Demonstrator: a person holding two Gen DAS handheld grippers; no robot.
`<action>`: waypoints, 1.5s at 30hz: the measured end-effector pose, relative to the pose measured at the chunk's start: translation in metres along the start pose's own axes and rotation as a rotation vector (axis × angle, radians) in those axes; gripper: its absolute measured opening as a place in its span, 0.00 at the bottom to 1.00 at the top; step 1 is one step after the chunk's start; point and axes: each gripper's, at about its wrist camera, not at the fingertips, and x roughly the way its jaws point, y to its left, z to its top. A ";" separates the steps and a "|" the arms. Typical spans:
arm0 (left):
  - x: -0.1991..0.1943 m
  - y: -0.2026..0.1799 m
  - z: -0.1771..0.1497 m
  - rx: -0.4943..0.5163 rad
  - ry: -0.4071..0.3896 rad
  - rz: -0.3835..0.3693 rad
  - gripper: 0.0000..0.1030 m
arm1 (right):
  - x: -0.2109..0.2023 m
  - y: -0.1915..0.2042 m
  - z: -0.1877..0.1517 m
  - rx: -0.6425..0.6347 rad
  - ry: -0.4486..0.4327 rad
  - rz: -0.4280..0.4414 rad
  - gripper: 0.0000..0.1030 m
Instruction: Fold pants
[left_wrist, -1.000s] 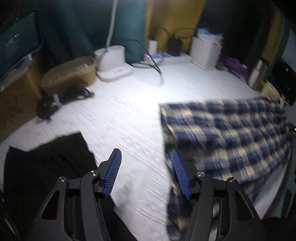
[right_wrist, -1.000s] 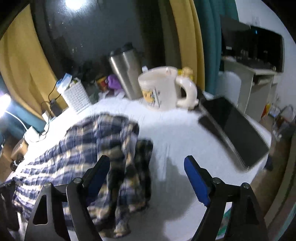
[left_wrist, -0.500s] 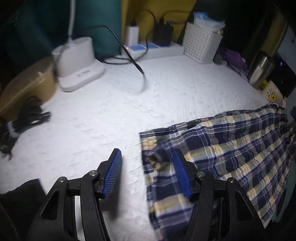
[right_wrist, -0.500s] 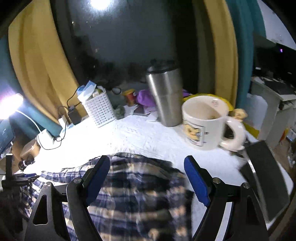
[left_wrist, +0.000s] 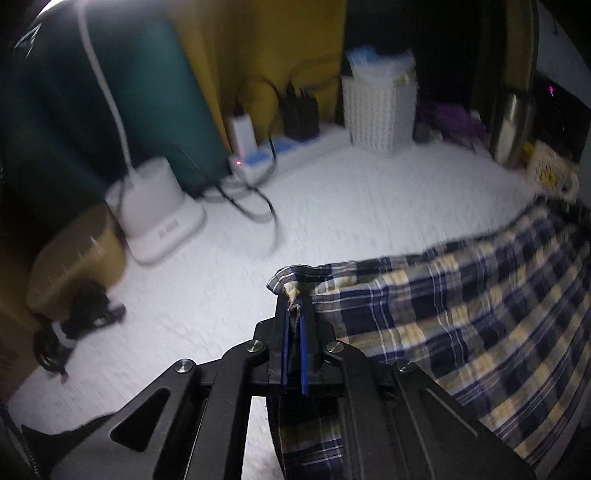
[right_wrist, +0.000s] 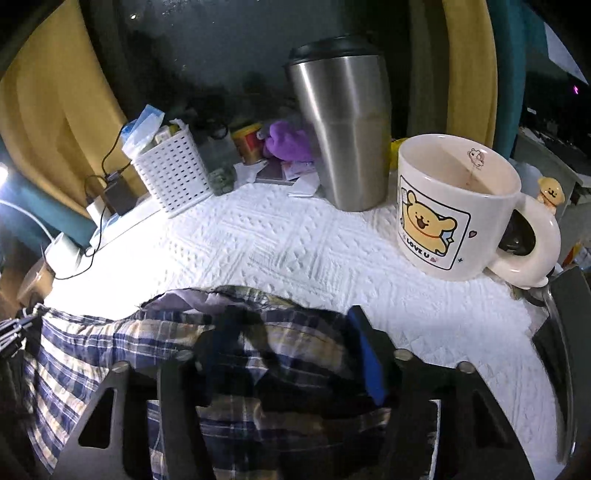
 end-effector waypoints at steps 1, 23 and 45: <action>0.000 0.001 0.005 -0.003 -0.017 0.002 0.03 | 0.001 -0.001 0.001 0.006 -0.002 0.000 0.57; -0.020 0.028 -0.024 -0.148 0.086 -0.036 0.57 | -0.042 0.041 -0.016 -0.062 -0.067 0.047 0.77; -0.073 -0.003 -0.133 -0.142 0.112 -0.008 0.01 | -0.011 0.149 -0.091 -0.260 0.154 0.100 0.77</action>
